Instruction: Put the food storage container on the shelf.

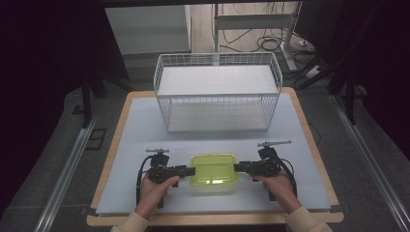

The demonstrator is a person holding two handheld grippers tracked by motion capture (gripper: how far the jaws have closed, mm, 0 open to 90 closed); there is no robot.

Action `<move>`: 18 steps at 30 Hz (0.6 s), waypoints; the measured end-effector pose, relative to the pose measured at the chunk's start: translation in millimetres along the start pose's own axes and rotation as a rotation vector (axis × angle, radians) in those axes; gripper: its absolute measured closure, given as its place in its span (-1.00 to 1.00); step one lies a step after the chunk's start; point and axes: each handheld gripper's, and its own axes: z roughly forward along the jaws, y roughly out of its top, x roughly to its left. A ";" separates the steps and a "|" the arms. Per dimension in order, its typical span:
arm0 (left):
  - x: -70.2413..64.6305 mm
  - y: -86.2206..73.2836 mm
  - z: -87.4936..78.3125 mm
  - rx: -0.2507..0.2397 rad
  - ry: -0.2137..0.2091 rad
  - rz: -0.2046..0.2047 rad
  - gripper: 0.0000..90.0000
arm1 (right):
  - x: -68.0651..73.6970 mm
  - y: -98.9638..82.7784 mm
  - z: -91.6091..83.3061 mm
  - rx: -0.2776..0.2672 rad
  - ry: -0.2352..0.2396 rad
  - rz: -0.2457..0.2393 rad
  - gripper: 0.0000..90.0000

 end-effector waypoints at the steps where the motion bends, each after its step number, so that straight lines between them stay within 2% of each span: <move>1: 0.5 -0.1 1.4 0.001 -0.007 -0.006 -0.04 | -0.2 0.0 0.2 0.001 0.003 0.003 0.30; 5: 3.2 -0.8 5.0 0.010 -0.019 -0.037 0.10 | -1.5 -1.0 2.8 0.018 0.024 0.019 0.35; 8: 5.2 -1.2 6.9 0.021 -0.043 -0.056 0.25 | -2.8 -1.7 4.2 0.027 0.032 0.021 0.42; 14: 5.4 -1.8 9.5 0.032 -0.050 -0.055 0.45 | -4.3 -1.6 5.8 0.036 0.053 0.040 0.50; 18: 6.0 -2.5 10.0 0.025 -0.052 -0.066 0.60 | -6.9 -2.5 8.8 0.042 0.084 0.065 0.56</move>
